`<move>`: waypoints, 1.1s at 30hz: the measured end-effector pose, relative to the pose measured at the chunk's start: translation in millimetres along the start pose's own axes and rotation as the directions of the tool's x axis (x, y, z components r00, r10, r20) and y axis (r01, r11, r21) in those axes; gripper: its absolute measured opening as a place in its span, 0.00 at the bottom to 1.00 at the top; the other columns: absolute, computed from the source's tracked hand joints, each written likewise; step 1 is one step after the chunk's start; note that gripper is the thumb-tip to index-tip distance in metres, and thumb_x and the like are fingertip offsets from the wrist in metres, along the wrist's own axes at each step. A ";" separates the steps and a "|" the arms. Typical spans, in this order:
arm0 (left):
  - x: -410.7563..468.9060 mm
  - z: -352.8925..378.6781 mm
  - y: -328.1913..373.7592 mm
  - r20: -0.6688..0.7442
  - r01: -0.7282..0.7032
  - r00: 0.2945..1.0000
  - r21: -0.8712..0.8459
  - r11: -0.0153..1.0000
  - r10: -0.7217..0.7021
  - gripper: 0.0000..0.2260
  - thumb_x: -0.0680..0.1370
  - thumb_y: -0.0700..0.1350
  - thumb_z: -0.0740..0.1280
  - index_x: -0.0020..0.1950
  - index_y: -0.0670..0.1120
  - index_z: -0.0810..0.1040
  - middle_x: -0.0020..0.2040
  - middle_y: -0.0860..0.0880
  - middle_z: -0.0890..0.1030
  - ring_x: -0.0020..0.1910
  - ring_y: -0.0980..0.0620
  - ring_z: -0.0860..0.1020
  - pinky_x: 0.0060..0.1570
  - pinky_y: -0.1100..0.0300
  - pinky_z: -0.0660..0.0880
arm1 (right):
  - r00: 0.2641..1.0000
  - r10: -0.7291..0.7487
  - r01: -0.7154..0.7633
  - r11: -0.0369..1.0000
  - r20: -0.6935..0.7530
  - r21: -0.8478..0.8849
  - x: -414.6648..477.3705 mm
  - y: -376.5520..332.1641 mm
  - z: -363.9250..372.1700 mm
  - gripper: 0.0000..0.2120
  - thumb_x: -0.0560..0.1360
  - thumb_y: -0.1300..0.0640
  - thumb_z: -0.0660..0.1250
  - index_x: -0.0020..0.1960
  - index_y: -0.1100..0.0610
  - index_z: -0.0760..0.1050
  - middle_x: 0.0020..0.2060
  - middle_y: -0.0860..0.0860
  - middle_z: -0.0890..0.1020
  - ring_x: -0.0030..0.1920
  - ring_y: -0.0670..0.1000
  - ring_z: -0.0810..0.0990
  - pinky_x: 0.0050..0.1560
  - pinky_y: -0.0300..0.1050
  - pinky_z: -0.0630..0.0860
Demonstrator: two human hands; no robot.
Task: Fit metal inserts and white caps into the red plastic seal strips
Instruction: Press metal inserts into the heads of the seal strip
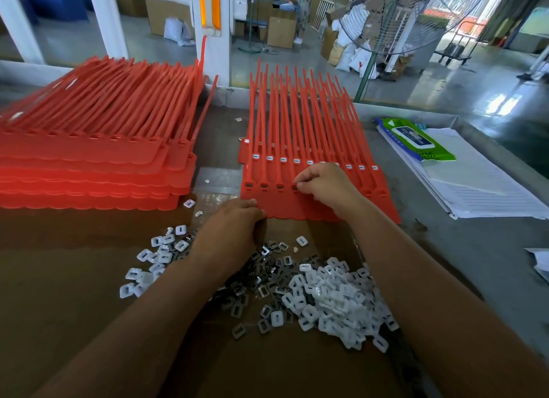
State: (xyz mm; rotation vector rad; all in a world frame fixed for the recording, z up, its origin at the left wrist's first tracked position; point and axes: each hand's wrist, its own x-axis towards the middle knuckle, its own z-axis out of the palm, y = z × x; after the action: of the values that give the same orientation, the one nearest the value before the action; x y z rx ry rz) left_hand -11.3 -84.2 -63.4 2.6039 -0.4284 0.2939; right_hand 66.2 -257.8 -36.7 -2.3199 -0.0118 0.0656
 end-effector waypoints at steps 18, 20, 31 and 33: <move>3.4 4.8 -3.2 0.035 0.037 0.999 0.038 0.999 -0.038 0.18 0.74 0.37 0.61 0.63 0.48 0.74 0.67 0.49 0.70 0.66 0.51 0.66 0.64 0.58 0.61 | 0.914 -0.232 0.288 0.949 0.334 -0.129 -87.1 -17.9 -3.4 0.05 0.70 0.59 0.71 0.39 0.50 0.78 0.31 0.40 0.78 0.33 0.33 0.75 0.36 0.25 0.71; 3.5 4.4 -3.0 0.039 0.037 0.998 0.039 0.999 -0.039 0.18 0.74 0.37 0.61 0.63 0.48 0.73 0.68 0.49 0.70 0.66 0.51 0.66 0.64 0.58 0.61 | 0.913 -0.227 0.290 0.946 0.338 -0.145 -88.9 -15.2 -0.9 0.03 0.69 0.59 0.72 0.42 0.52 0.80 0.31 0.39 0.77 0.33 0.32 0.75 0.36 0.25 0.71; 4.4 5.9 -4.5 0.035 0.049 0.998 0.013 0.999 -0.050 0.18 0.75 0.36 0.60 0.63 0.48 0.74 0.68 0.48 0.70 0.67 0.50 0.66 0.65 0.58 0.61 | 0.911 -0.191 0.288 0.930 0.366 -0.231 -91.5 -16.9 6.7 0.03 0.69 0.58 0.72 0.43 0.53 0.80 0.32 0.38 0.74 0.34 0.36 0.73 0.34 0.23 0.69; 4.4 6.2 -4.9 0.038 0.050 0.998 0.018 0.999 -0.050 0.18 0.74 0.36 0.60 0.63 0.48 0.74 0.67 0.48 0.70 0.67 0.50 0.66 0.65 0.57 0.61 | 0.913 -0.181 0.269 0.941 0.365 -0.207 -92.1 -16.1 6.3 0.04 0.70 0.58 0.71 0.39 0.51 0.78 0.32 0.39 0.75 0.34 0.37 0.73 0.34 0.25 0.69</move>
State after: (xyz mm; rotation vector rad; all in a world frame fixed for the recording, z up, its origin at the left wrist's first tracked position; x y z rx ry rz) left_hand -4.7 -84.2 -69.5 2.6357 -0.3750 0.2318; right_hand -25.8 -244.9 -25.2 -2.5159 -0.4931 0.3683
